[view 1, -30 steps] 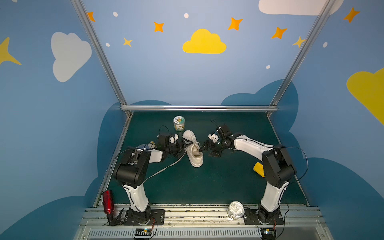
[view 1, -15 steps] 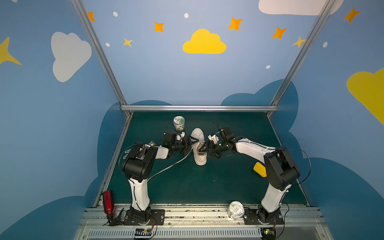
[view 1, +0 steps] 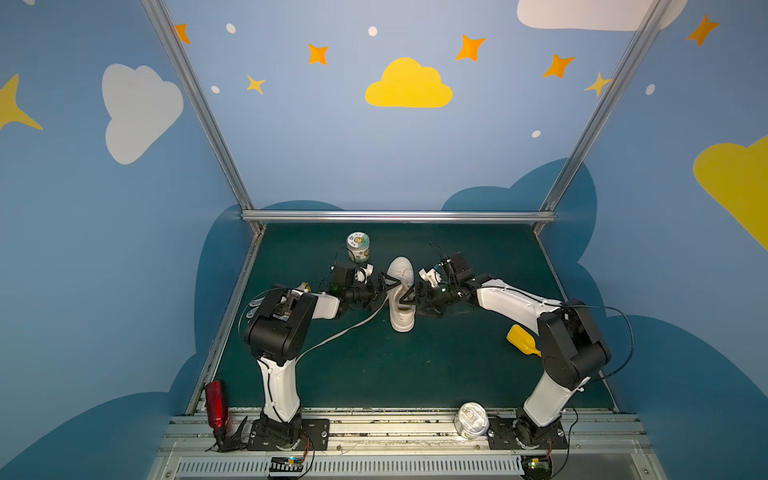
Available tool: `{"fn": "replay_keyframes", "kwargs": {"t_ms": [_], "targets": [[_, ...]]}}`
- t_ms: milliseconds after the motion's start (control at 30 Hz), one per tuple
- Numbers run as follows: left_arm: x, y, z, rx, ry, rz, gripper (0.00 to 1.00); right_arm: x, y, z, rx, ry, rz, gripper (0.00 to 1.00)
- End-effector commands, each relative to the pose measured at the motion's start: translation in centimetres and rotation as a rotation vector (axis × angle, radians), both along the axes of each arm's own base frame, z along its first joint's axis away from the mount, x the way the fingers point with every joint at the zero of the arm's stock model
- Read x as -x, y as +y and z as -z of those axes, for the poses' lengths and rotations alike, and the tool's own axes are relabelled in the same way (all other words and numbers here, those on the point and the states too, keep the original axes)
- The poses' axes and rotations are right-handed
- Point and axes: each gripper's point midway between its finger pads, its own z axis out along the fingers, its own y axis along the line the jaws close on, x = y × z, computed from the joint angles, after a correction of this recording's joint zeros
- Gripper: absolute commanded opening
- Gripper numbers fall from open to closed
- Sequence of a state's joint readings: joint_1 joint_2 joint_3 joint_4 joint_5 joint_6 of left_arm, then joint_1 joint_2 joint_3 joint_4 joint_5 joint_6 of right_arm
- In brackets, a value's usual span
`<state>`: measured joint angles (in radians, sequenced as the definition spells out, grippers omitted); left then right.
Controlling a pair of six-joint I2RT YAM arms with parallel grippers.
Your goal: Tie the shoes
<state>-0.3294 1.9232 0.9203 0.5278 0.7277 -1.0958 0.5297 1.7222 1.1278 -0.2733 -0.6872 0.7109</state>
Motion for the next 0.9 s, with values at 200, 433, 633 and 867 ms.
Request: {"fn": "replay_keyframes", "kwargs": {"t_ms": [200,433,633,867], "targets": [[-0.2,5.0,-3.2,-0.278,-0.116,-0.081,0.99,-0.9,-7.5,0.0,0.174,0.055,0.204,0.86],[1.8,10.4,-2.3,-0.516,0.008,-0.187,0.99,-0.3,-13.9,1.5,0.447,0.262,0.473,0.85],[3.8,14.1,-1.8,-0.649,0.097,-0.227,0.99,-0.1,-16.5,2.3,0.569,0.435,0.682,0.74],[4.6,16.6,-1.3,-0.731,0.119,-0.221,0.99,-1.5,-19.9,3.6,0.631,0.497,0.931,0.65]]}}
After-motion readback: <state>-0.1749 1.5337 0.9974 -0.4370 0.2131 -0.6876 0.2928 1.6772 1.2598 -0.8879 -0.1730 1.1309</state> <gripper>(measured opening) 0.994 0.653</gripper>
